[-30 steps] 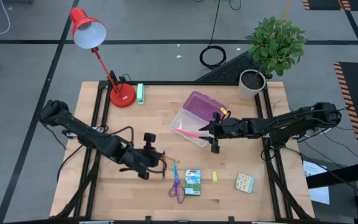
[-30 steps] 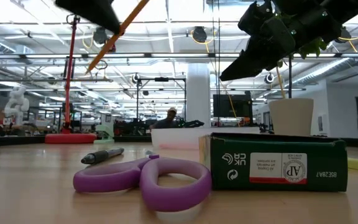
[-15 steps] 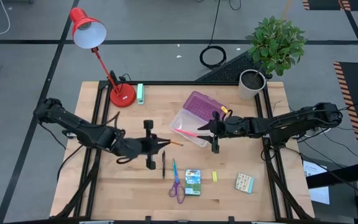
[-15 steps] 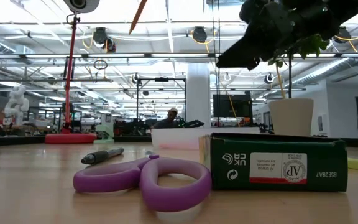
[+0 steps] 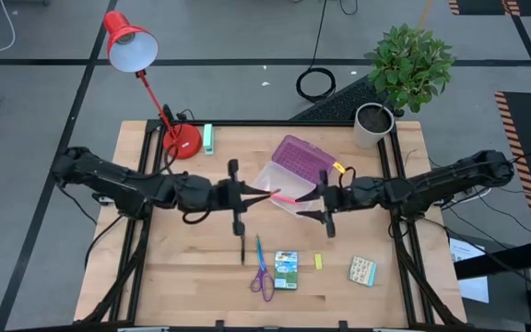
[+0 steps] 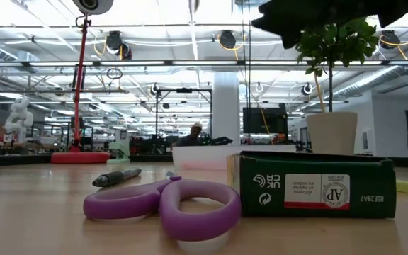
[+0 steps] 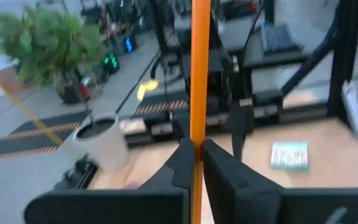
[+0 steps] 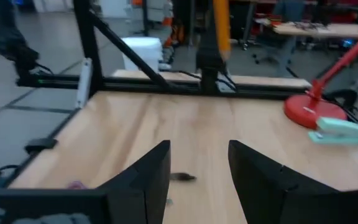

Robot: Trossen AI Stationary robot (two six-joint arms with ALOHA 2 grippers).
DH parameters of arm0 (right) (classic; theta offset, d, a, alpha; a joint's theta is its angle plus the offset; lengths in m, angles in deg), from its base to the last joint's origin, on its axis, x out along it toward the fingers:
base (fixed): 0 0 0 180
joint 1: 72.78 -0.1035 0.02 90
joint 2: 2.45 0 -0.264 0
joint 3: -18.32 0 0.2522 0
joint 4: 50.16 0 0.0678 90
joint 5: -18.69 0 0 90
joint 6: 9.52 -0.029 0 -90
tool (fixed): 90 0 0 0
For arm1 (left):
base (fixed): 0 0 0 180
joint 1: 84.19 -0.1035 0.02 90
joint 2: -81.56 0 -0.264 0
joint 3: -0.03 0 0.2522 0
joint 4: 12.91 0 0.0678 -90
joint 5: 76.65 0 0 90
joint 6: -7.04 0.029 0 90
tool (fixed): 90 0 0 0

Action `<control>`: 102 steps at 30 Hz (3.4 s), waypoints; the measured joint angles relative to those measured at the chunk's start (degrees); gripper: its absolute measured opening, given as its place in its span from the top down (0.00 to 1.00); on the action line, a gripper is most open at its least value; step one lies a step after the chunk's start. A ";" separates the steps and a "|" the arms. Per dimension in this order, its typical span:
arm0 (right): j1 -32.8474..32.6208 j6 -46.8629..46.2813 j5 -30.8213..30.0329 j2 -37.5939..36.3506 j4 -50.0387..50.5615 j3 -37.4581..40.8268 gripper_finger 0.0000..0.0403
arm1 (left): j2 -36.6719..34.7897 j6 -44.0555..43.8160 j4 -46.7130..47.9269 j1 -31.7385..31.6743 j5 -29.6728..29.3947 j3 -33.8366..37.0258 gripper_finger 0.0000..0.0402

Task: Pack school essentials
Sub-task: Put the orange pencil into the purple supply box

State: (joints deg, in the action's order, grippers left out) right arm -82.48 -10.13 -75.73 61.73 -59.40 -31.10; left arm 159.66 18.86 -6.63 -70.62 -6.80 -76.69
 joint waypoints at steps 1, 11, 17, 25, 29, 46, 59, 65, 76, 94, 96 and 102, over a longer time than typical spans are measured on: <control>-0.52 0.03 -0.23 0.04 -1.05 0.00 0.61 | 0.56 0.28 -1.74 -0.37 1.26 0.00 0.94; -8.62 5.51 -12.72 0.27 -7.95 -0.02 0.55 | 7.85 3.35 -17.76 -1.97 8.07 0.00 0.94; -12.08 10.25 -18.84 0.27 -9.58 -0.02 0.47 | 11.75 3.03 -23.56 -2.04 8.33 0.00 0.94; -12.56 12.02 -21.05 0.27 -9.55 -0.02 0.45 | 14.66 2.03 -29.68 -1.97 11.20 0.02 0.94; -12.54 12.04 -20.92 0.37 -9.35 -0.02 0.46 | 14.63 2.00 -30.03 -2.04 11.21 0.02 0.94; -11.38 14.63 -20.93 4.83 -15.27 -0.07 0.61 | 18.74 2.66 -37.46 -2.21 12.81 0.00 0.94; -11.40 14.91 -20.93 4.79 -14.92 -0.07 0.79 | 18.77 5.08 -36.82 -2.19 12.77 0.00 0.94; -11.40 14.87 -20.90 4.79 -14.92 -0.07 0.84 | 18.77 5.06 -35.82 -2.19 12.66 0.00 0.94; -11.36 14.69 -21.27 4.75 -13.84 -0.05 0.97 | 18.67 4.47 -34.07 -1.70 8.08 0.00 0.91; -7.58 -2.99 -27.34 4.70 -7.65 0.02 0.94 | -3.01 -7.90 15.12 1.94 -6.97 0.00 0.49; -6.29 -7.52 -27.28 4.70 -5.28 0.02 0.94 | -4.94 -10.10 19.51 1.83 -7.17 0.00 0.49; -3.49 -18.98 -25.33 4.70 1.89 -0.02 0.95 | -6.70 -12.05 24.78 1.79 -7.58 0.00 0.48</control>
State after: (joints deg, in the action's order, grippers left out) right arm -85.97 -29.10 -101.06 66.43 -57.51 -31.12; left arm 152.96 6.81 18.15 -68.83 -14.38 -76.69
